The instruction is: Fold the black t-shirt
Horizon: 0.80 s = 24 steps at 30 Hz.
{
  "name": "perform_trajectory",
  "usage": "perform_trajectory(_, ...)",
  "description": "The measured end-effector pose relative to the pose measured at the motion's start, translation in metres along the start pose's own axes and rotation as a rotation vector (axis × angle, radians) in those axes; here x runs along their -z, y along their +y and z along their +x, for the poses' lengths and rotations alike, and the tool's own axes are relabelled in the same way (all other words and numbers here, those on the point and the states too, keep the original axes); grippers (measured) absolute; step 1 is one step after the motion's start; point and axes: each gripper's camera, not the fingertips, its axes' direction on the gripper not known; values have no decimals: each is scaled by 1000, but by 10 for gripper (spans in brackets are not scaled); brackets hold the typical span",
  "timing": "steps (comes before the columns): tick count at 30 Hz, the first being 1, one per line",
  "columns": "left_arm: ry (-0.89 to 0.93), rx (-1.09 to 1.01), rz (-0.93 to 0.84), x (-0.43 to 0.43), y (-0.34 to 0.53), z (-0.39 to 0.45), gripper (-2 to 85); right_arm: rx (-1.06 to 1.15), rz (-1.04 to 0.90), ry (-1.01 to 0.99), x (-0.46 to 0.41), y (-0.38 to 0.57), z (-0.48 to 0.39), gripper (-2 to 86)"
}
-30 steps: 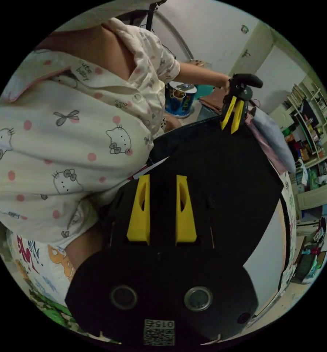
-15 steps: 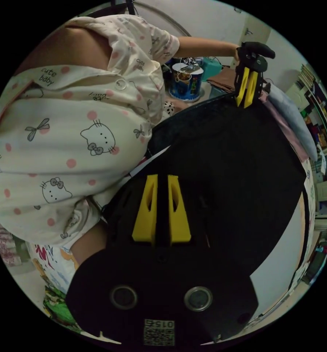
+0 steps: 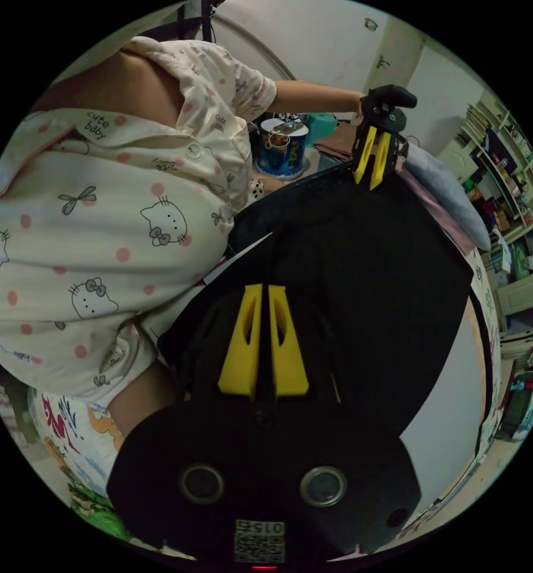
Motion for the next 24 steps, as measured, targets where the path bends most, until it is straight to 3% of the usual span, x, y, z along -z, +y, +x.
perform_trajectory(4, -7, -11, -6, 1, 16, 0, 46, -14, -43, -14, 2, -15, -23, 44)
perform_trajectory(7, -38, -17, 11, 7, 31, 0, 19, -38, -61, -30, 8, -22, -39, 10)
perform_trajectory(12, 27, 6, 157, 43, 61, -40, 6, -243, 64, 123, 54, 11, -60, -6)
perform_trajectory(19, -113, 85, 393, 97, 28, -155, 3, -811, 531, 464, 159, 114, -83, -8)
perform_trajectory(22, -162, 189, 515, 103, -23, -230, 5, -1116, 470, 687, 204, 137, -39, -8)
perform_trajectory(24, -257, 491, 710, 98, -65, -290, 7, -1322, 498, 810, 239, 160, 1, -7)
